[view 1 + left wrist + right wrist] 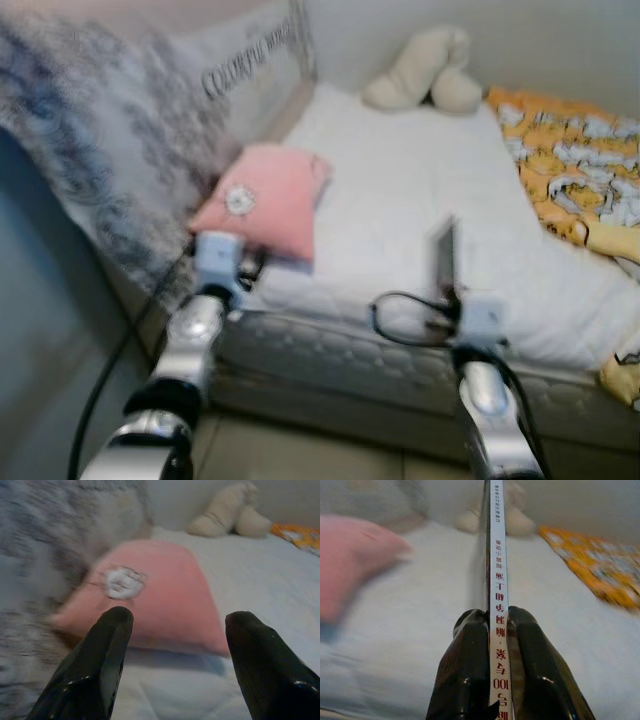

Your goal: Clean up the room

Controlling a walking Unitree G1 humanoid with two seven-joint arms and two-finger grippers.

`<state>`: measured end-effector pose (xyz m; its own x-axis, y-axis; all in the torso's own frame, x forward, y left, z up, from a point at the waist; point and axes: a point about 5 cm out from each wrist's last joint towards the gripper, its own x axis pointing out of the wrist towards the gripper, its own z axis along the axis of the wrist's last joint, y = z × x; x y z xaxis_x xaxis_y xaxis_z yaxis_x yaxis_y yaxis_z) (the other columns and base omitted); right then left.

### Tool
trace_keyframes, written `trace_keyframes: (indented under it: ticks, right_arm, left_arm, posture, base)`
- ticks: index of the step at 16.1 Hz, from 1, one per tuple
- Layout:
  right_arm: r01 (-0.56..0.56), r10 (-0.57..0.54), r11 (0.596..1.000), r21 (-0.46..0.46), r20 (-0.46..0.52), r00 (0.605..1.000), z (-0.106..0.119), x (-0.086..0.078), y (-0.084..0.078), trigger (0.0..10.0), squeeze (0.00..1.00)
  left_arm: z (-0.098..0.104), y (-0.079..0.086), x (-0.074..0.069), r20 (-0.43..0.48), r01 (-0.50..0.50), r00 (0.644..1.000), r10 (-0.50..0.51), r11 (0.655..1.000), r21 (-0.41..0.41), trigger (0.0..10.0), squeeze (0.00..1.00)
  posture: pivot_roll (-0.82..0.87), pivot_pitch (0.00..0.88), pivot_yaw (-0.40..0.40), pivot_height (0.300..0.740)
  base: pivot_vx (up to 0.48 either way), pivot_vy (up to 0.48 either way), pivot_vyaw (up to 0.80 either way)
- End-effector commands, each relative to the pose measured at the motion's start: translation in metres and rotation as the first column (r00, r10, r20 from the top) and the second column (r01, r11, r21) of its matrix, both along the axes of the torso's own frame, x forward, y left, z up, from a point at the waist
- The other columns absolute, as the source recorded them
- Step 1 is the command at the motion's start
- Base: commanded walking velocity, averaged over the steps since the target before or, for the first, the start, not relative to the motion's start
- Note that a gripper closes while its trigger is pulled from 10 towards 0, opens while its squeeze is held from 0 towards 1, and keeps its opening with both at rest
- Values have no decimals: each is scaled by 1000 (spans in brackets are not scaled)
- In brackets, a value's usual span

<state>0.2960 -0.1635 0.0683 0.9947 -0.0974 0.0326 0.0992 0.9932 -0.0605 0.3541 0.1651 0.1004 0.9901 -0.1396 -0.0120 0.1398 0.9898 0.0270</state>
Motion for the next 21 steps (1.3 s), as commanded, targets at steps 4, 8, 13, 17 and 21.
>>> trace_keyframes:
  ticks: [4,8,13,17,21]
  right_arm:
    - [-2,2,1000,4,43,999,12,9,-6,0,0]
    - [-14,13,1000,14,33,999,10,11,-4,0,0]
    - [-11,11,1000,11,36,999,10,11,-5,0,0]
    - [-4,3,1000,8,39,999,10,10,-7,0,0]
    - [-5,5,1000,4,45,999,11,11,-8,0,0]
  left_arm:
    - [4,-18,2,19,42,999,-42,999,17,10000,0]
    - [5,-16,3,18,41,999,-42,999,15,10000,0]
    - [10,-13,7,24,38,999,-38,999,14,10000,0]
    - [12,-16,9,30,41,999,-41,999,8,10000,0]
    - [14,-17,9,38,39,999,-39,999,6,10000,0]
  posture:
    - [106,0,-9,740]
    - [115,0,-8,740]
    - [102,0,1,740]
    - [91,0,4,740]
    - [91,0,0,740]
  base:
    - [480,0,0]
    - [480,0,0]
    - [469,0,0]
    - [458,0,0]
    - [456,0,0]
